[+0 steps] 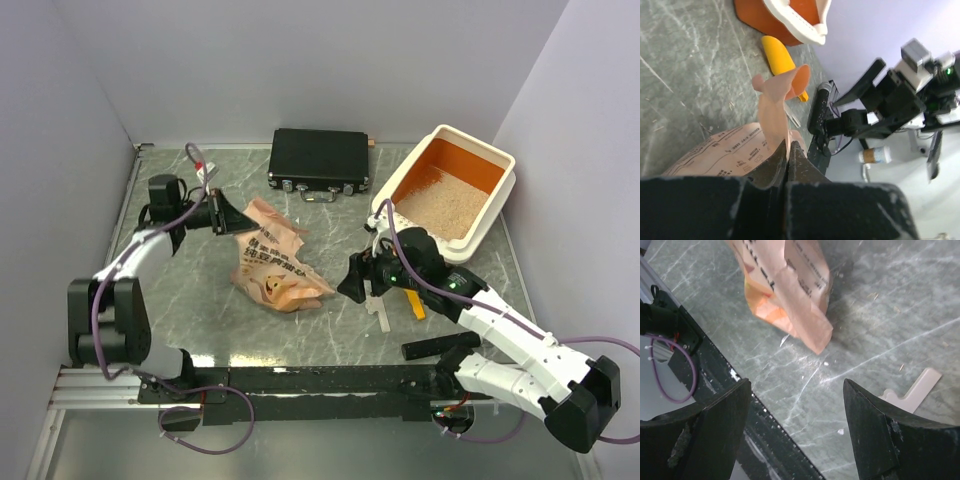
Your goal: Fill the litter box with clean litter
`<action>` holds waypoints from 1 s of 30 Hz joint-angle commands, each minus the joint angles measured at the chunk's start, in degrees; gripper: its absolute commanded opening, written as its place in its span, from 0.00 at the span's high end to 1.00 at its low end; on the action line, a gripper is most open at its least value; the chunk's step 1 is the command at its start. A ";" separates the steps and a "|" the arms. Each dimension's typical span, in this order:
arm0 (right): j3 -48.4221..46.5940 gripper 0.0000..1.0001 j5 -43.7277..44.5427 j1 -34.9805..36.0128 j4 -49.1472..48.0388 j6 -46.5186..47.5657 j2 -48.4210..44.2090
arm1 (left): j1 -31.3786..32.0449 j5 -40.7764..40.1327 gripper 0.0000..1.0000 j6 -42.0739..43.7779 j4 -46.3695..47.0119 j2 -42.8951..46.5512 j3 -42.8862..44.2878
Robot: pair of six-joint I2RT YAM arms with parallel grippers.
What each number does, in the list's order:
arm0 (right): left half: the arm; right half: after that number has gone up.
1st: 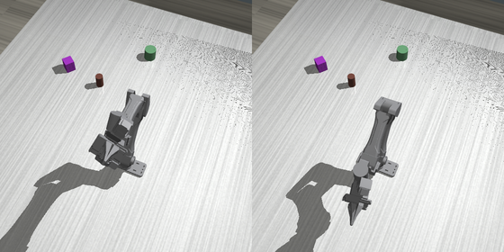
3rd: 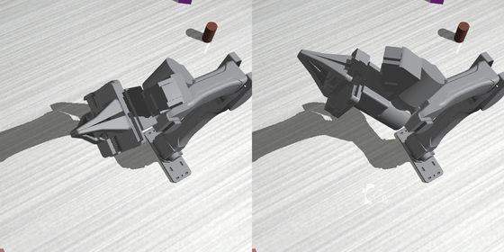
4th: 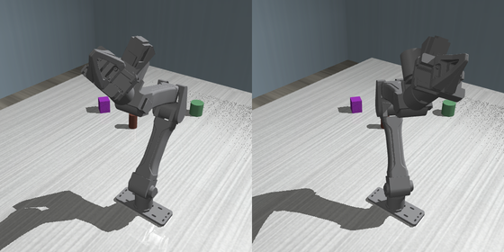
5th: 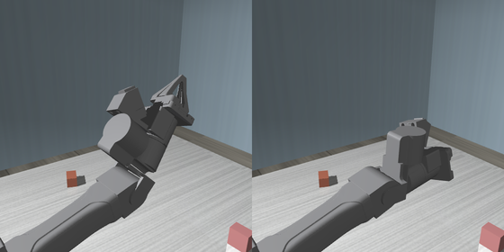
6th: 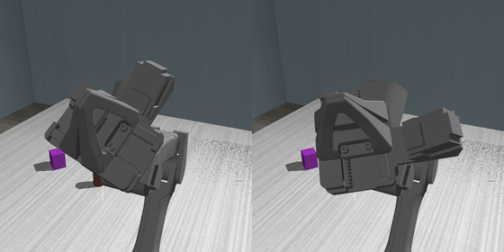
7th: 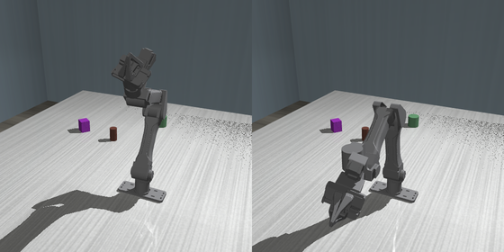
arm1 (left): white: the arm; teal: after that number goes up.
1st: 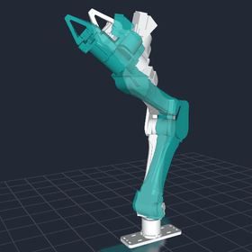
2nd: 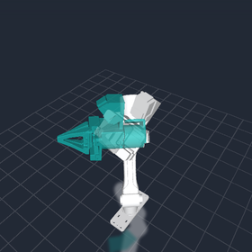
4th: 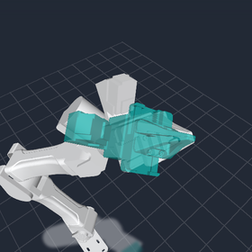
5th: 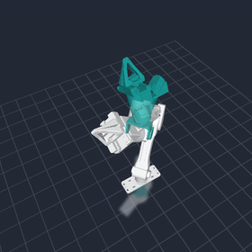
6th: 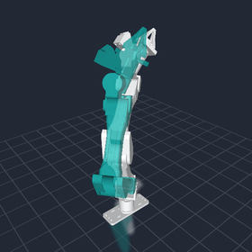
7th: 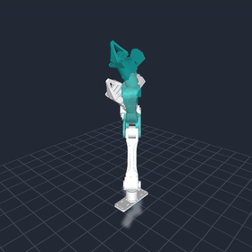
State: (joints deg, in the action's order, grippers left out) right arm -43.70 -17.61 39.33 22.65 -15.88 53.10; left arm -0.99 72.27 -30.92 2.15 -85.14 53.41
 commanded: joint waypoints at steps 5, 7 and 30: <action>-3.75 0.11 0.74 -0.75 -17.89 11.55 3.84 | 0.56 8.06 0.99 -4.51 23.42 16.06 -11.12; -4.02 0.10 -2.34 -1.01 -24.21 14.46 6.83 | 2.04 8.76 0.99 -6.95 29.44 15.89 -12.71; -39.26 0.06 -60.26 -10.68 -9.74 38.20 43.57 | 5.65 11.14 0.99 9.91 8.05 14.39 -7.79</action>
State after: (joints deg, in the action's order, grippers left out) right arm -80.05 -65.80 28.45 8.99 19.66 93.58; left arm 3.42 79.81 -24.64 11.92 -71.11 42.41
